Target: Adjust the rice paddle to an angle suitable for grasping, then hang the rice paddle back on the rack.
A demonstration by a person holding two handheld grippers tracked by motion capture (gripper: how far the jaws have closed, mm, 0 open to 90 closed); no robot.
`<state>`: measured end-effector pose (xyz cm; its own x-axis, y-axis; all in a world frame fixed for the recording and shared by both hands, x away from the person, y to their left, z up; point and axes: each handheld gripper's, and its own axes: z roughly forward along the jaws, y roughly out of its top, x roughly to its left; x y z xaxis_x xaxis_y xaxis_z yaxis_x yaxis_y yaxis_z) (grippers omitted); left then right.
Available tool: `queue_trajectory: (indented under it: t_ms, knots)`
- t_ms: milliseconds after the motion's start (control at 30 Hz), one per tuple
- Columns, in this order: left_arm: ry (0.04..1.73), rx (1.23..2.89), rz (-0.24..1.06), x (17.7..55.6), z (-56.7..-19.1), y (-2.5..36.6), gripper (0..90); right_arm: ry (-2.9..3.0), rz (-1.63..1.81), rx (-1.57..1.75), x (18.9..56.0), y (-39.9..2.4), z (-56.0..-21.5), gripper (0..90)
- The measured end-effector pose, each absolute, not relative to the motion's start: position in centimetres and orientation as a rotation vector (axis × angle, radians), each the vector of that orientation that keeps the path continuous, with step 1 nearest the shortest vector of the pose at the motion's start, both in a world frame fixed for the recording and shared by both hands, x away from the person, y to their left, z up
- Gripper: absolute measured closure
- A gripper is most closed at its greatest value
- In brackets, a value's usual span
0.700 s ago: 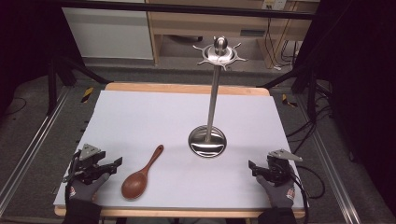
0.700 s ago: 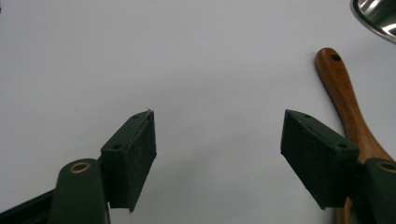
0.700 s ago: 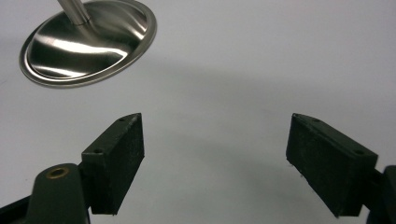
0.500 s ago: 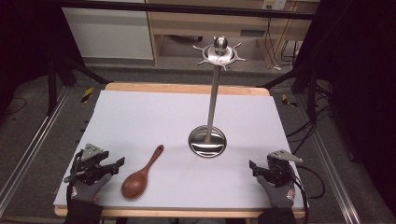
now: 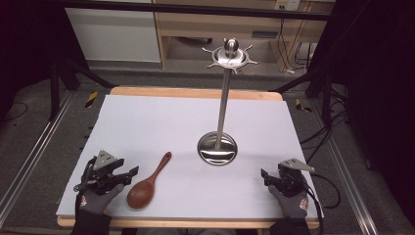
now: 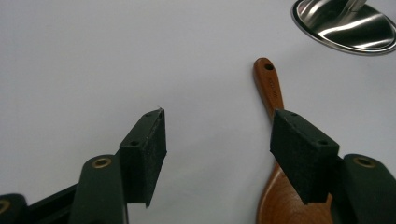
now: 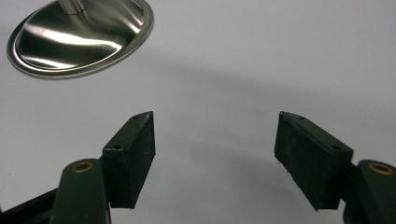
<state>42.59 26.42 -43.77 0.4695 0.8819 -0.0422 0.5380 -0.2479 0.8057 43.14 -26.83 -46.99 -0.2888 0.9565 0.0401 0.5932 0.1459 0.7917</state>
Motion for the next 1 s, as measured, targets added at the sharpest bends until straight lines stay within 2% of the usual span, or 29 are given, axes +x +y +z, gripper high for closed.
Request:
queue_trajectory:
  t_ms: [533, 1000]
  knots:
    - [1.15, 1.932, 0.525, 42.5, -42.0, 25.0, 40.1, 1.95, 0.982, 1.447, 42.9, -26.6, -46.9, 31.1]
    - [1.096, 1.972, 0.521, 43.3, -40.6, 23.5, 40.0, 1.953, 0.976, 1.435, 42.9, -26.6, -47.0, 31.3]
